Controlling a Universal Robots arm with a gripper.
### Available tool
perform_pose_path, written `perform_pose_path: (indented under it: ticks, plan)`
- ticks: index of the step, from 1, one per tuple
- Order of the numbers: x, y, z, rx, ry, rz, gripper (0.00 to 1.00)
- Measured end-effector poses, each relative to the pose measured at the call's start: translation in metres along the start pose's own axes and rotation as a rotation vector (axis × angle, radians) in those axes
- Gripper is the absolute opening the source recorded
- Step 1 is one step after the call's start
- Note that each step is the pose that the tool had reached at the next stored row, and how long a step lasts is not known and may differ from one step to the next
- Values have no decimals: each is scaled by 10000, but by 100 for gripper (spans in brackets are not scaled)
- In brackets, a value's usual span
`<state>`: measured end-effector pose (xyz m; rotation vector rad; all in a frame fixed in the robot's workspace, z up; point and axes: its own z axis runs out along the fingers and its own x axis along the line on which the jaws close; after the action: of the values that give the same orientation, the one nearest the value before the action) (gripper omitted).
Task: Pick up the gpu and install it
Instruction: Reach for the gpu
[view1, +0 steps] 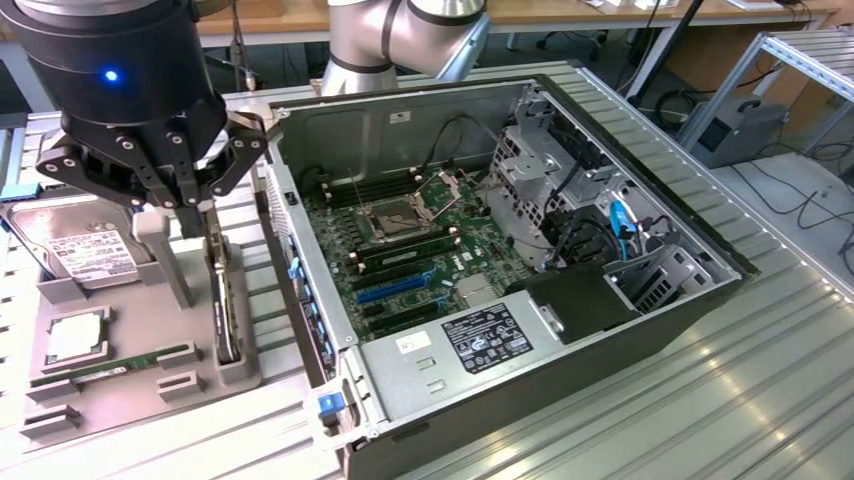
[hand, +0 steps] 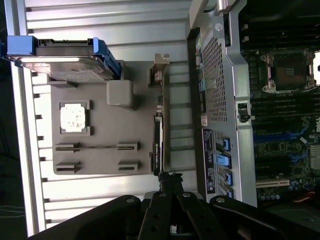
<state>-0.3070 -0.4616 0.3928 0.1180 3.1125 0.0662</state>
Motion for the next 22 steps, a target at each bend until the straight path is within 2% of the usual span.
perform_pose_path:
  ticks: [22]
  plan:
    - [-11, -143, -6, 1, 0, 0, 11]
